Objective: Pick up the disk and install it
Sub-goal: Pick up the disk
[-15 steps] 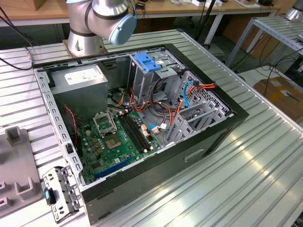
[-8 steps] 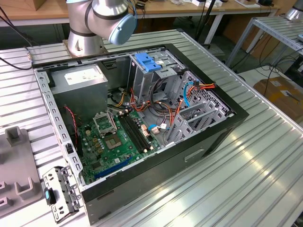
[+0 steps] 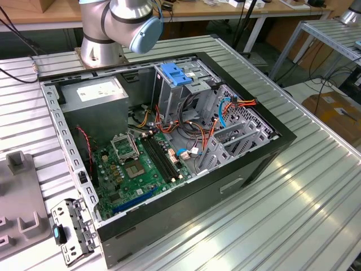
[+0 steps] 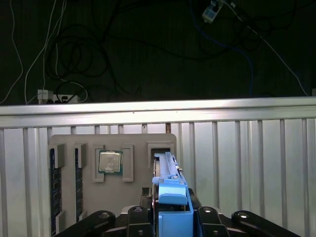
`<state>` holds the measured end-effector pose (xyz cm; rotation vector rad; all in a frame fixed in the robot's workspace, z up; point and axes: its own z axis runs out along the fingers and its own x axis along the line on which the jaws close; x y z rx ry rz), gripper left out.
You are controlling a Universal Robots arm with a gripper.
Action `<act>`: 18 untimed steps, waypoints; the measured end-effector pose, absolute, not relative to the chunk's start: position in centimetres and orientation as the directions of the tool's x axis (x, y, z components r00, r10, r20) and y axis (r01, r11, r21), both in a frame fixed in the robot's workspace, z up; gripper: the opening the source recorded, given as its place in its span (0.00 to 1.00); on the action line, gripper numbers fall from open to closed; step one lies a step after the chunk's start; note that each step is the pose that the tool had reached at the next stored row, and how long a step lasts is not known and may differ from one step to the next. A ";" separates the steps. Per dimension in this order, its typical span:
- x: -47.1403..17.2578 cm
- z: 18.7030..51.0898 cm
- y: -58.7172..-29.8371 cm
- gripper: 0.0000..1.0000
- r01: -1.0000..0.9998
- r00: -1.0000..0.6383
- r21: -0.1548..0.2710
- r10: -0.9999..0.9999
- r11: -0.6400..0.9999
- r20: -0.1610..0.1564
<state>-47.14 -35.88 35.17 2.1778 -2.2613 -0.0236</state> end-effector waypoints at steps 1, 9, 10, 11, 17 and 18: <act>-47.1 35.2 -35.9 0.37 -0.999 -0.038 0.012 -0.999 0.038 -0.009; -47.1 35.5 -35.9 0.37 -0.999 -0.038 0.012 -0.999 0.038 -0.009; -47.1 35.6 -35.9 0.37 -0.999 -0.038 0.012 -0.999 0.038 -0.009; -47.1 35.6 -35.9 0.37 -0.999 -0.038 0.012 -0.999 0.038 -0.009; -47.1 35.9 -35.9 0.37 -0.999 -0.038 0.012 -0.999 0.038 -0.009; -47.1 36.0 -35.9 0.37 -0.999 -0.038 0.012 -0.999 0.038 -0.009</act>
